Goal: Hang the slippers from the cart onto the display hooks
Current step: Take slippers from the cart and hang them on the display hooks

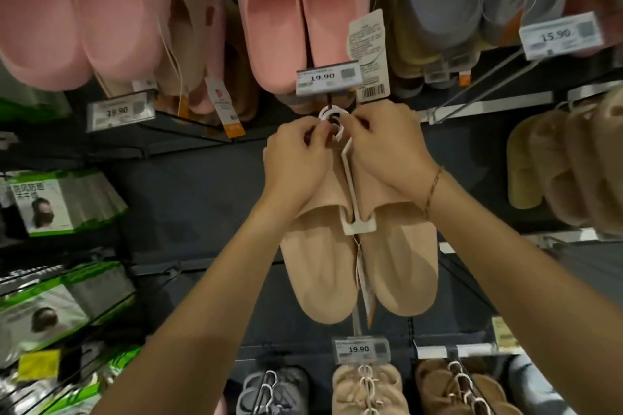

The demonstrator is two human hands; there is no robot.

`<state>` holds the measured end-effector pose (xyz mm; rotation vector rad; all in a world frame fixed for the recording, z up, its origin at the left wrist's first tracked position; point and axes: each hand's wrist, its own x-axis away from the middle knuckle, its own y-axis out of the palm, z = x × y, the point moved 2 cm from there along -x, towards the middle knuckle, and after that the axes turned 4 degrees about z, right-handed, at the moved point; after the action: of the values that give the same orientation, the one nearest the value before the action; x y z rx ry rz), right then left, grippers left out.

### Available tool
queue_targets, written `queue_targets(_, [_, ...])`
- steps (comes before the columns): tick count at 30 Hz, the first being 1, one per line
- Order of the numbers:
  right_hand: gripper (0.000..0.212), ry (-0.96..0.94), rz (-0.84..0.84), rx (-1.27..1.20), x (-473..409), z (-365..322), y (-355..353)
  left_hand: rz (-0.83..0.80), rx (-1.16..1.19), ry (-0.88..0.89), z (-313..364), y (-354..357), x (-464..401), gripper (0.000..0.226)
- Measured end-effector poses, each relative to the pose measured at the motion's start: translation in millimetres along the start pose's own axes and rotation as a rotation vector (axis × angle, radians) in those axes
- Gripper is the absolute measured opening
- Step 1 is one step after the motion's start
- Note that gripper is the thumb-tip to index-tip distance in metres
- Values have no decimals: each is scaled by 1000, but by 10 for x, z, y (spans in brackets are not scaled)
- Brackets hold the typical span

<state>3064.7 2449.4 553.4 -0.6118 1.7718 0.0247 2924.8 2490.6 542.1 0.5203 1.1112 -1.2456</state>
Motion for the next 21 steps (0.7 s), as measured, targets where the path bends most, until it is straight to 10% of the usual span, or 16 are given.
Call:
queue_targets(14, [29,188,-88,2,-318,27,108,-76,127,-268,-179,85,-330,29])
queue_targets(21, [22,-34,96,146,302,-222,-23,48,-59,-106,-287,-199,134,28])
